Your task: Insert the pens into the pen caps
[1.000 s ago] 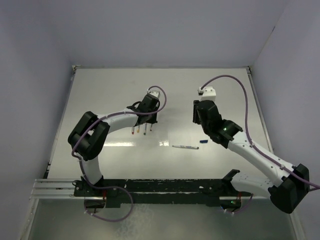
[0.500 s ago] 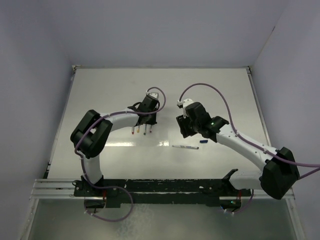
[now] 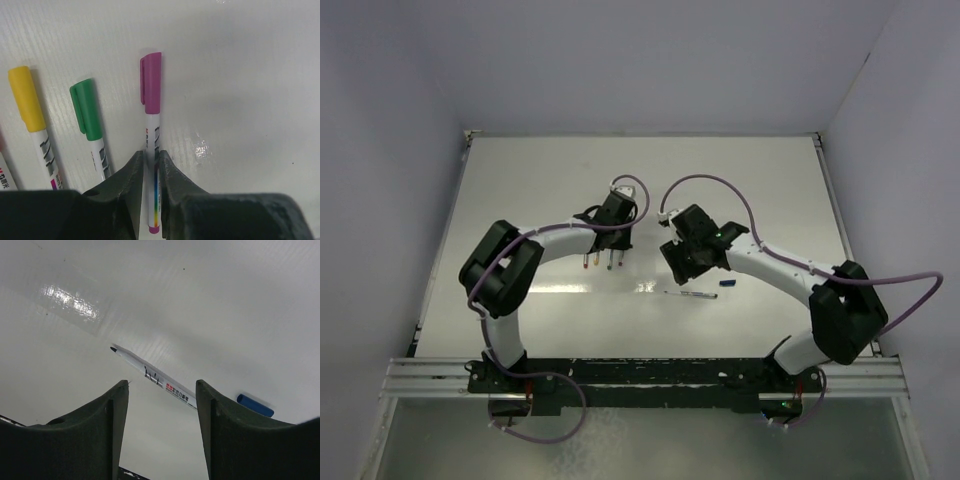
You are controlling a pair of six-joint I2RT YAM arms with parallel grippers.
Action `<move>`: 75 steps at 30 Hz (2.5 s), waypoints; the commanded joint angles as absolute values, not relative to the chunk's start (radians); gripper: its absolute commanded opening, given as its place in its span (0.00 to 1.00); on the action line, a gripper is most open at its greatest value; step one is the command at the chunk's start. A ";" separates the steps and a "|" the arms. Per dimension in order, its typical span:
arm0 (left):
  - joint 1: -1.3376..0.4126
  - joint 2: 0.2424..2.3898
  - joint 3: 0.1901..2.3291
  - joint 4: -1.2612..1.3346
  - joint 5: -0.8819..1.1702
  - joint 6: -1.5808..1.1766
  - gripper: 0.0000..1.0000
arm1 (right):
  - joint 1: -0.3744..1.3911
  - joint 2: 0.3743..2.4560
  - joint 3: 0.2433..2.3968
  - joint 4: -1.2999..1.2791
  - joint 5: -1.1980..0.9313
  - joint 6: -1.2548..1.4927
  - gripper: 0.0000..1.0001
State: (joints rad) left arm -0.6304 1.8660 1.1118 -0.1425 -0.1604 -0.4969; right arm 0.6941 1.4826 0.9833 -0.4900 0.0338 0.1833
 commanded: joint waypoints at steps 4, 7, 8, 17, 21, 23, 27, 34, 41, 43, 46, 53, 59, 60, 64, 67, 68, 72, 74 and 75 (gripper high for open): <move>-0.623 1.775 1.099 -0.113 -0.130 -0.512 0.22 | 0.716 1.529 1.046 -0.557 0.002 0.170 0.59; -0.623 1.738 1.107 -0.109 -0.114 -0.509 0.22 | 0.723 1.549 1.045 -0.569 -0.008 0.174 0.59; -0.623 1.726 1.109 -0.107 -0.109 -0.506 0.23 | 0.725 1.555 1.045 -0.570 -0.012 0.176 0.59; -0.622 1.600 1.095 -0.090 -0.113 -0.496 0.25 | 0.739 1.610 1.032 -0.579 -0.033 0.207 0.61; -0.622 1.587 1.086 -0.085 -0.118 -0.494 0.25 | 0.745 1.638 1.037 -0.580 -0.030 0.214 0.61; -0.623 1.588 1.082 -0.083 -0.117 -0.495 0.25 | 0.746 1.650 1.039 -0.582 -0.021 0.222 0.61; -0.623 1.583 1.076 -0.074 -0.115 -0.496 0.25 | 0.750 1.679 1.047 -0.590 0.001 0.238 0.61; -0.622 1.572 1.070 -0.074 -0.128 -0.490 0.25 | 0.759 1.730 1.061 -0.608 0.026 0.252 0.57; -0.623 1.575 1.070 -0.073 -0.132 -0.486 0.25 | 0.765 1.753 1.072 -0.608 0.020 0.254 0.37; -0.623 1.576 1.069 -0.075 -0.133 -0.484 0.25 | 0.764 1.758 1.077 -0.606 0.016 0.253 0.28; -0.622 1.575 1.068 -0.077 -0.139 -0.482 0.25 | 0.765 1.766 1.083 -0.601 0.010 0.253 0.14; -0.623 1.565 1.051 -0.067 -0.144 -0.479 0.25 | 0.764 1.784 1.102 -0.573 0.012 0.265 0.00; -0.622 1.543 1.004 -0.011 -0.136 -0.446 0.24 | 0.759 1.726 1.137 -0.521 0.099 0.336 0.00; -0.623 1.536 0.993 0.002 -0.133 -0.442 0.24 | 0.753 1.713 1.147 -0.506 0.123 0.347 0.00; -0.622 1.491 0.930 0.079 -0.122 -0.428 0.24 | 0.708 1.644 1.158 -0.409 0.190 0.382 0.00; -0.623 1.451 0.859 0.172 -0.086 -0.408 0.26 | 0.668 1.556 1.111 -0.285 0.187 0.415 0.00; -0.623 1.439 0.839 0.213 -0.063 -0.403 0.26 | 0.657 1.529 1.086 -0.237 0.180 0.423 0.00; -0.623 1.427 0.781 0.335 0.031 -0.391 0.29 | 0.640 1.427 0.988 -0.066 0.167 0.453 0.00; -0.622 1.428 0.754 0.410 0.114 -0.383 0.31 | 0.636 1.388 0.940 -0.004 0.169 0.473 0.00; -0.623 1.432 0.743 0.444 0.154 -0.380 0.32 | 0.637 1.370 0.919 0.022 0.167 0.481 0.00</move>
